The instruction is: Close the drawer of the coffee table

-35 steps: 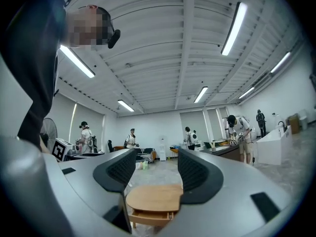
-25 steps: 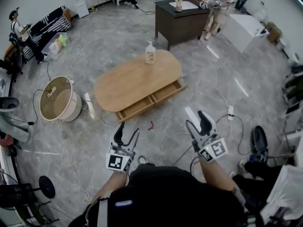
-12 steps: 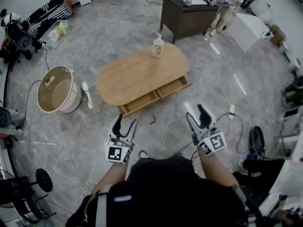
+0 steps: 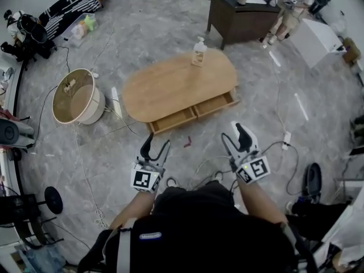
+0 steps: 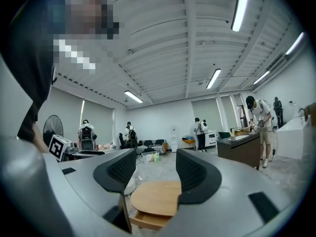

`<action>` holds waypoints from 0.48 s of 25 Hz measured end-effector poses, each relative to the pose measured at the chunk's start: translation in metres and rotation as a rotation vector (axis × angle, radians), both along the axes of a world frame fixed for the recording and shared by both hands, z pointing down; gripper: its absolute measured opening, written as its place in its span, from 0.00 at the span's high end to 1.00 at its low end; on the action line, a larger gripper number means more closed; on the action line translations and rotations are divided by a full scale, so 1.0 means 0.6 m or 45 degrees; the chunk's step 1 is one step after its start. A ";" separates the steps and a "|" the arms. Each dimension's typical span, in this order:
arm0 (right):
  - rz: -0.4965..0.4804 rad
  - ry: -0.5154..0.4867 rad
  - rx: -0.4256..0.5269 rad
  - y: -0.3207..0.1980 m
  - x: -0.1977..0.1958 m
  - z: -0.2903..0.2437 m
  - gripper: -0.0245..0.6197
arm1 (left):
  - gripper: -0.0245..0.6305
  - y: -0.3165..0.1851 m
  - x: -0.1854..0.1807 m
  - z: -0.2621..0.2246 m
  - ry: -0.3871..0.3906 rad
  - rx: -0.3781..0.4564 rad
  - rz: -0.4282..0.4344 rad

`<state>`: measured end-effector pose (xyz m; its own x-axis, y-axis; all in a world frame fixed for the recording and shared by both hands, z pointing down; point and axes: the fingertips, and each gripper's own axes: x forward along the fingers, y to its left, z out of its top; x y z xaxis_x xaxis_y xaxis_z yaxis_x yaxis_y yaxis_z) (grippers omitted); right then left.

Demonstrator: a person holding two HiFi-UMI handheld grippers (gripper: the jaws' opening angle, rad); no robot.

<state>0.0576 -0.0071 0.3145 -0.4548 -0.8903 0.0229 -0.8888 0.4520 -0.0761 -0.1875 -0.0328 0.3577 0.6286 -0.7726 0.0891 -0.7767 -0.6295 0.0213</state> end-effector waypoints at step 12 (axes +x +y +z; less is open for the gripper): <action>-0.120 -0.001 -0.098 -0.052 0.133 0.087 0.59 | 0.58 -0.005 0.144 0.110 -0.059 -0.124 -0.142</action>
<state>0.1375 -0.0384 0.3664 -0.5366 -0.8391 0.0892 -0.8424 0.5265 -0.1143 -0.1012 -0.0361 0.4240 0.5329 -0.8236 0.1940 -0.8432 -0.5360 0.0406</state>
